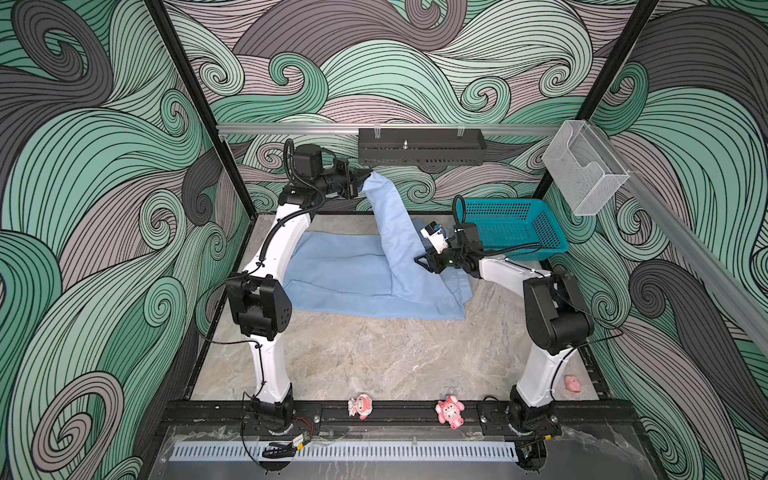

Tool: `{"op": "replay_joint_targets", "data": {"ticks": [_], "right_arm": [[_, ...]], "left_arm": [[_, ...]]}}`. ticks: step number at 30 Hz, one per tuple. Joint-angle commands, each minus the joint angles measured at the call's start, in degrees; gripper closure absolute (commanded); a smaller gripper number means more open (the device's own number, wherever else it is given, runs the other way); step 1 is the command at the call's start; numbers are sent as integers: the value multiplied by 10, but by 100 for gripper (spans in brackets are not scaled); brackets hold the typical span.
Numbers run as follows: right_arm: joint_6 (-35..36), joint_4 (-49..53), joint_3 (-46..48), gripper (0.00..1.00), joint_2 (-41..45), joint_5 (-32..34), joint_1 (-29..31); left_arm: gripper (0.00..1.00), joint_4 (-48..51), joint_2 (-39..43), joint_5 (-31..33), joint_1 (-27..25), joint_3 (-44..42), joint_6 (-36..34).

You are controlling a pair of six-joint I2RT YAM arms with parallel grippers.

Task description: Fold and stack the long sleeve shirts

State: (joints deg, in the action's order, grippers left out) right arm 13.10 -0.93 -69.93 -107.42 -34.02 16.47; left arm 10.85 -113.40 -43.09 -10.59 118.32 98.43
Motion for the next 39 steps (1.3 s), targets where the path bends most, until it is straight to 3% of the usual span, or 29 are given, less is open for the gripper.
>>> {"op": "replay_joint_targets", "data": {"ticks": [1,3,13,25,27,29,30,35,39], "right_arm": [[12,14,-23,74,-7,-29,1],[5,13,-18,100,2,-17,-3],[-43,54,-25,100,2,98,-34],[-52,74,-35,100,-1,134,-24],[-55,79,-25,93,11,134,-18],[-56,87,-10,66,30,141,-12],[-58,88,-2,61,40,144,-10],[-97,103,50,44,118,154,-4],[-157,132,85,45,186,162,1]], "left_arm": [[100,-7,12,-16,6,29,1],[100,-1,10,-15,9,29,-6],[100,3,-17,-13,17,12,-17],[100,-32,-54,-40,21,-15,-31],[100,-47,-46,-54,26,-42,-40],[100,-48,-32,-76,35,-80,-60],[100,-46,-22,-86,39,-100,-72],[100,96,31,-163,74,-198,-237],[100,226,101,-192,117,-296,-395]]}}
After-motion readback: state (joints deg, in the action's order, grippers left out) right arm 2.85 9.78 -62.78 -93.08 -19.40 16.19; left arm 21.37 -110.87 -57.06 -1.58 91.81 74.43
